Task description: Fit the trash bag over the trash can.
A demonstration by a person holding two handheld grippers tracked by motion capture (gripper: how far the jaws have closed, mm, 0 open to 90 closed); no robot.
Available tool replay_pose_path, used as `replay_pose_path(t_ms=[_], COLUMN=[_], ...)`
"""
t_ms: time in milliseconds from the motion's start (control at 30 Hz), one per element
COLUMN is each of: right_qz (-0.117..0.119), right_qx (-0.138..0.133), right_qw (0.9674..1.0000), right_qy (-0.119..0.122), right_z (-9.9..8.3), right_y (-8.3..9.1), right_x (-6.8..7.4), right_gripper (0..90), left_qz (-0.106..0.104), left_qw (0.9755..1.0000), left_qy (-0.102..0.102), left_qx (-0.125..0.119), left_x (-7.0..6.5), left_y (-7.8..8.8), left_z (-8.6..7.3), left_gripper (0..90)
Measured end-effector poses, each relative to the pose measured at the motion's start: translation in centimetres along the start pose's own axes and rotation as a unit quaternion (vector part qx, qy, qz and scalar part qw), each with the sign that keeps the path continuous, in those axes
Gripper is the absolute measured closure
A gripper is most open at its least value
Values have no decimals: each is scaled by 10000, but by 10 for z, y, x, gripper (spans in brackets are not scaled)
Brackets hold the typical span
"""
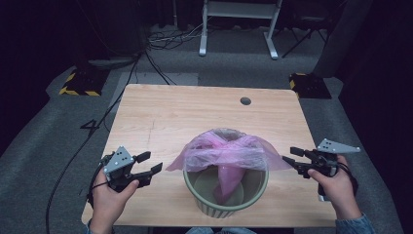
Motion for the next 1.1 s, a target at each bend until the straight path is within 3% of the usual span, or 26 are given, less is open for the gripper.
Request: replay_pose_path(t_ms=[133, 233, 367, 433, 533, 600, 700, 800, 833, 933, 1100], right_qz=[-66, -63, -29, 11, -45, -115, -140, -121, -103, 60, 306], right_qx=[-204, -11, 134, 54, -15, -77, -210, -282, -273, -216, -75], right_qw=[9997, 9999, 9998, 9999, 10000, 9998, 9991, 9982, 9977, 9966, 9943], right_qy=[-99, -134, -153, -144, -3, 150, 351, 524, 618, 799, 1023], right_z=[4, 4, 2, 6, 17, 25, 37, 44, 46, 46, 43], right_y=[9, 1, -14, -18, -19, -16, -5, 11, 17, 27, 36], right_x=[-4, -6, -5, -3, 2, 6, 14, 24, 29, 42, 60], right_gripper=[387, 382, 379, 379, 379, 377, 375, 365, 360, 360, 353], left_qz=[-284, -297, -429, -527, -687, -671, -644, -648, -641, -606, -675], left_qw=[9988, 9980, 9976, 9969, 9949, 9939, 9929, 9932, 9934, 9937, 9935], left_qy=[-329, -408, -453, -491, -652, -812, -945, -936, -924, -931, -910], left_qx=[211, 377, 309, 303, 353, 339, 314, 254, 215, 140, 123], left_x=[-13, -15, -15, -16, -21, -25, -29, -32, -33, -34, -36], left_y=[-12, -26, -40, -43, -44, -42, -36, -30, -29, -25, -27], left_z=[3, 4, 7, 11, 17, 22, 25, 27, 28, 31, 32], left_gripper=[361, 353, 359, 427, 671, 767, 829, 769, 708, 645, 618])
Point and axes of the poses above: each handheld gripper's, and its own axes: y roughly backward along the jaws, z roughly out of its top, x roughly to its left, the point moved 1 cm from there along -y, roughly forward along the jaws, and after that the axes turned 7 degrees about -z, right-handed, at the moved point
